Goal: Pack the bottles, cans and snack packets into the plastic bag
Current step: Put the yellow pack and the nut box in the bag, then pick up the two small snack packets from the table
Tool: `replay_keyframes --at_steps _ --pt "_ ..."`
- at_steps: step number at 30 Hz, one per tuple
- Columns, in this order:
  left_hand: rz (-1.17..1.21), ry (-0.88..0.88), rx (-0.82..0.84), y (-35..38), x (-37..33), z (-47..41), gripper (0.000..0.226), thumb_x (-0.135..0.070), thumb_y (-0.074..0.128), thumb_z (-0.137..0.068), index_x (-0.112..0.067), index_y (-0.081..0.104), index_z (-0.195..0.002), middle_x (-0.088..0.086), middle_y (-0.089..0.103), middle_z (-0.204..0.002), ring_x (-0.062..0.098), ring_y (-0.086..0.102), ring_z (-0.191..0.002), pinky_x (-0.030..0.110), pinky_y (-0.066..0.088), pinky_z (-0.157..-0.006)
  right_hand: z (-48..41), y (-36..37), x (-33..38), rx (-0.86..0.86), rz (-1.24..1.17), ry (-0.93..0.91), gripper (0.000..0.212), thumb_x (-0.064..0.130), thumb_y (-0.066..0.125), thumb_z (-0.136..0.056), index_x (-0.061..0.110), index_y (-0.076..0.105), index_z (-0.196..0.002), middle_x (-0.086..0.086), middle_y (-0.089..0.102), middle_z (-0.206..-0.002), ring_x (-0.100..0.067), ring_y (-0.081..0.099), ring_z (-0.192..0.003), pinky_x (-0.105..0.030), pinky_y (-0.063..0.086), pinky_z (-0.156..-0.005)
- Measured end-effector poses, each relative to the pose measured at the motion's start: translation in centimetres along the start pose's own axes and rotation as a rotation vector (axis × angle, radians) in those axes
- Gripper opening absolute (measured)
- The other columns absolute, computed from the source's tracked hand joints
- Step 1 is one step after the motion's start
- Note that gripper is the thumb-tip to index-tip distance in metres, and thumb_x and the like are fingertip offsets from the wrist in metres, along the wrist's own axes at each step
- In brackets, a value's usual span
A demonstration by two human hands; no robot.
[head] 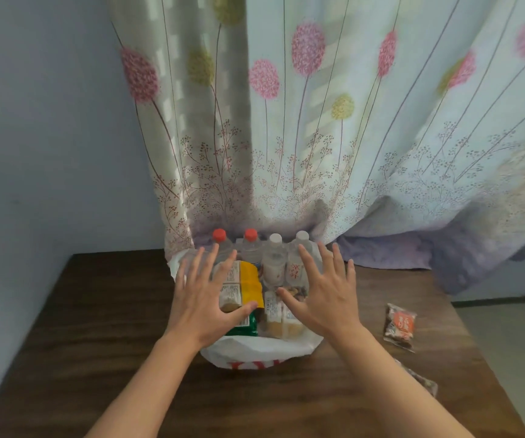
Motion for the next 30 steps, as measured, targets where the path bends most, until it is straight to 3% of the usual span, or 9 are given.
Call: replay_keyframes --at_steps 11,15,21,24,30 --pt "0.036 0.091 -0.02 -2.1 -0.6 2.7 0.099 -0.095 0.022 -0.081 -0.043 0.003 -0.163 -0.002 -0.001 -0.173 0.022 -0.01 -0.159 0.052 -0.004 -0.127 5.0 -2.1 1.7 -0.003 0.047 0.107 0.097 0.09 0.029 -0.08 0.042 0.01 -0.162 -0.003 0.004 -0.173 -0.031 -0.01 -0.159 -0.07 0.006 -0.121" --pt "0.086 0.16 -0.004 -2.3 -2.5 3.3 0.101 -0.096 0.019 -0.079 -0.043 0.004 -0.163 -0.002 -0.001 -0.173 0.022 -0.012 -0.158 0.053 -0.002 -0.127 8.1 -3.8 0.9 -0.06 0.069 0.171 0.096 0.089 0.032 -0.08 0.042 0.012 -0.161 -0.003 0.007 -0.173 -0.031 -0.005 -0.159 -0.072 0.008 -0.119" --pt "0.177 0.303 0.005 -1.8 -8.9 3.4 0.097 -0.091 0.031 -0.082 -0.045 0.005 -0.162 -0.007 -0.005 -0.173 0.02 -0.012 -0.158 0.051 -0.006 -0.127 13.7 -7.3 -4.4 -0.094 0.125 0.359 0.096 0.09 0.03 -0.078 0.044 0.012 -0.16 -0.005 0.01 -0.172 -0.032 -0.001 -0.159 -0.071 0.006 -0.119" --pt "0.208 0.383 0.017 -1.4 -12.9 3.9 0.096 -0.087 0.034 -0.082 -0.04 0.014 -0.163 -0.005 0.0 -0.173 0.022 -0.006 -0.159 0.05 -0.004 -0.127 16.7 -9.3 -7.6 -0.113 0.147 0.443 0.096 0.088 0.031 -0.078 0.043 0.013 -0.161 -0.005 0.009 -0.172 -0.031 -0.003 -0.159 -0.07 0.007 -0.121" --pt "0.216 0.455 0.053 0.0 -19.2 4.3 0.098 -0.091 0.026 -0.081 -0.042 0.009 -0.163 -0.002 0.004 -0.173 0.023 -0.006 -0.159 0.048 -0.005 -0.128 21.3 -12.3 -13.5 -0.161 0.179 0.555 0.096 0.088 0.036 -0.082 0.04 0.013 -0.162 -0.006 0.012 -0.172 -0.032 0.001 -0.159 -0.068 0.008 -0.121"
Point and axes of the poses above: each hand's wrist, its own z-axis away from the middle knuckle, its own y-axis out of the palm, x = y × z, the point moved 10 cm from there along -z, towards the middle knuckle
